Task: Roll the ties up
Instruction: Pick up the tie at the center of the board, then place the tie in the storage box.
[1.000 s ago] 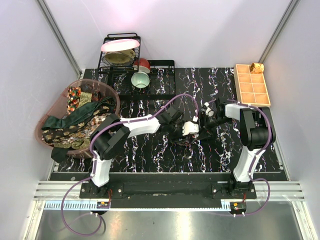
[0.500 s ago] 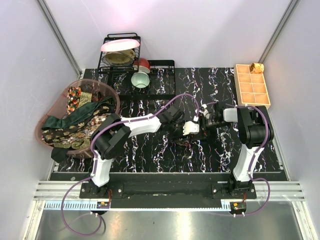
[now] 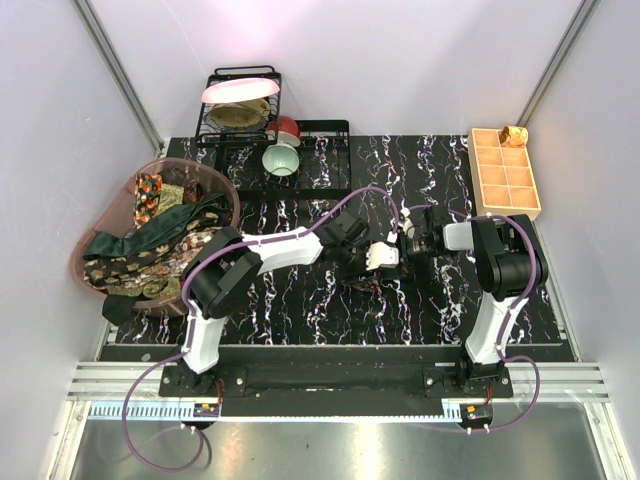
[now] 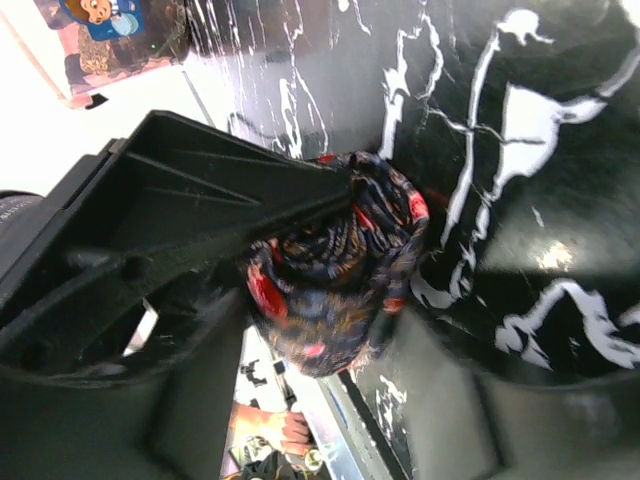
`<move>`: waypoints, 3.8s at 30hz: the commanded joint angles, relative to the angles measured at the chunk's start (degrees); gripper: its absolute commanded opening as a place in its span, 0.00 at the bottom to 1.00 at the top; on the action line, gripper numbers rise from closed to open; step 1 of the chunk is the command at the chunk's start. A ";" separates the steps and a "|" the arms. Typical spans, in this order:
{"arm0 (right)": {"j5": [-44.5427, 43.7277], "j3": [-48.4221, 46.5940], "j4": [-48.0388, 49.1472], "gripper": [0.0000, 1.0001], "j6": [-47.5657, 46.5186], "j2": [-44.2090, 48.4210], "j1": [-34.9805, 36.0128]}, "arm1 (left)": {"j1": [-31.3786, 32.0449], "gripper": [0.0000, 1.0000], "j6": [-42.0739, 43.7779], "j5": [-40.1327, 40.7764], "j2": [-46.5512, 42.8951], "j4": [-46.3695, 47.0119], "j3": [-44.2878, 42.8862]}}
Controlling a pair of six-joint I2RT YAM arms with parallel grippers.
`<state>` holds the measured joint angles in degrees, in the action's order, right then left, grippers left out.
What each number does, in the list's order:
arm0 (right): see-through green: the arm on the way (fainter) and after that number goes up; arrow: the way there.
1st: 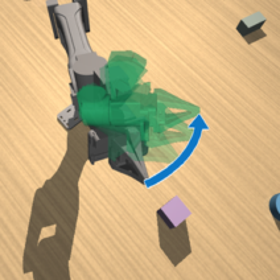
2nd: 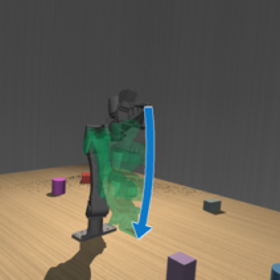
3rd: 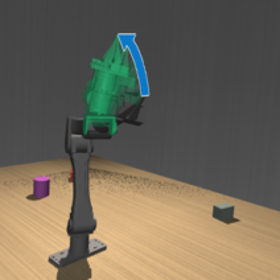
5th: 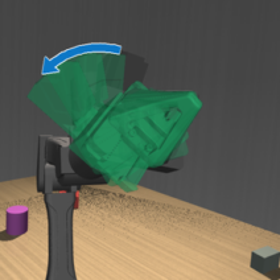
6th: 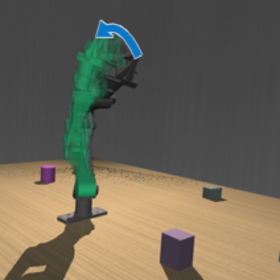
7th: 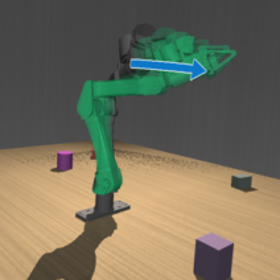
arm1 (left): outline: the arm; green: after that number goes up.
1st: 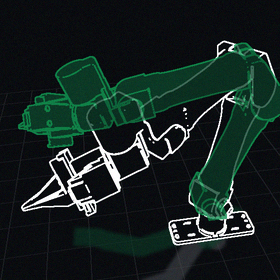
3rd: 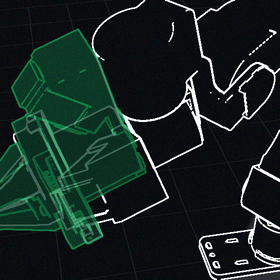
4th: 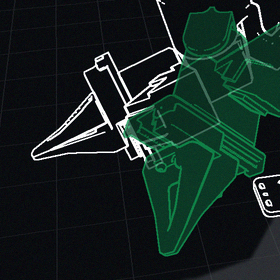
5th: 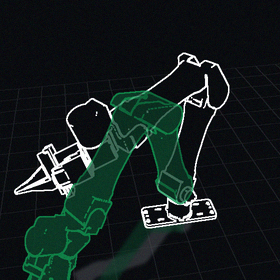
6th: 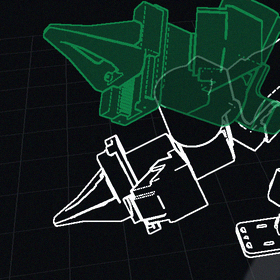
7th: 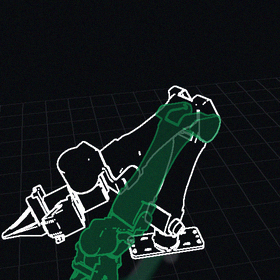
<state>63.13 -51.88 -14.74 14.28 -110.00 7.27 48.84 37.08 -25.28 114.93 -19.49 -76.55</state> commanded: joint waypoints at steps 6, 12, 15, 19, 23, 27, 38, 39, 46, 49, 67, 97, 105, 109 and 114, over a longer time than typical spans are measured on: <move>1.02 0.28 2.70 0.35 2.42 3.82 1.26 | -0.94 0.16 -0.86 2.78 3.54 -4.77 0.36; -0.82 0.64 2.53 0.00 3.90 6.45 1.17 | -1.73 0.33 -3.33 0.68 2.40 -3.63 0.97; -1.52 -0.15 0.86 0.00 4.35 7.42 1.17 | -2.08 0.60 -5.44 -0.29 -0.49 -2.23 2.11; -5.55 -2.61 -6.07 0.00 1.28 10.23 1.00 | -2.69 0.99 -7.63 -0.65 -7.51 -3.18 1.76; -8.11 -8.30 -15.54 0.00 -3.98 14.45 -1.28 | -3.83 0.99 -7.99 -0.56 -14.55 -7.75 -0.43; -11.45 -13.51 -24.18 0.00 -11.02 17.18 -3.40 | -5.68 0.99 -9.13 -1.17 -19.92 -10.13 -0.44; -17.42 -30.25 -39.98 0.00 -20.43 20.01 -9.79 | -10.96 0.99 -13.88 1.62 -45.76 7.04 16.27; -18.56 -33.08 -41.67 0.00 -21.48 18.86 -11.30 | -10.87 0.99 -14.05 2.33 -45.50 4.66 15.13; -36.31 -68.55 -59.76 0.00 -32.81 0.00 -24.65 | -10.87 0.99 -18.00 2.87 -40.32 -12.68 5.63; -39.83 -82.52 -63.55 0.00 -34.14 -8.18 -31.42 | -10.87 0.99 -19.85 1.46 -40.93 -12.16 7.29; -44.07 -85.62 -47.24 0.00 -62.15 -14.83 -37.33 | -10.96 0.99 -20.56 -1.44 -44.18 -12.86 15.82; -46.26 -52.72 -33.33 0.00 -147.44 -4.61 -35.57 | -10.96 0.99 -21.08 -1.18 -43.39 -14.09 15.03; -48.46 -52.54 -30.62 0.00 -148.31 -6.81 -34.60 | -11.05 0.99 -21.00 -0.83 -43.39 -14.26 15.03; -50.04 -52.62 -29.91 0.00 -150.07 -7.86 -34.16 | -11.13 0.99 -21.35 -1.44 -43.04 -14.26 14.94; -50.92 -52.97 -29.82 0.00 -151.83 -9.27 -33.81 | -11.13 0.99 -21.35 -1.53 -43.04 -14.70 14.59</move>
<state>13.96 -104.20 -46.04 -113.38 -117.75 -27.18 37.85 16.43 -25.67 72.49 -34.52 -60.93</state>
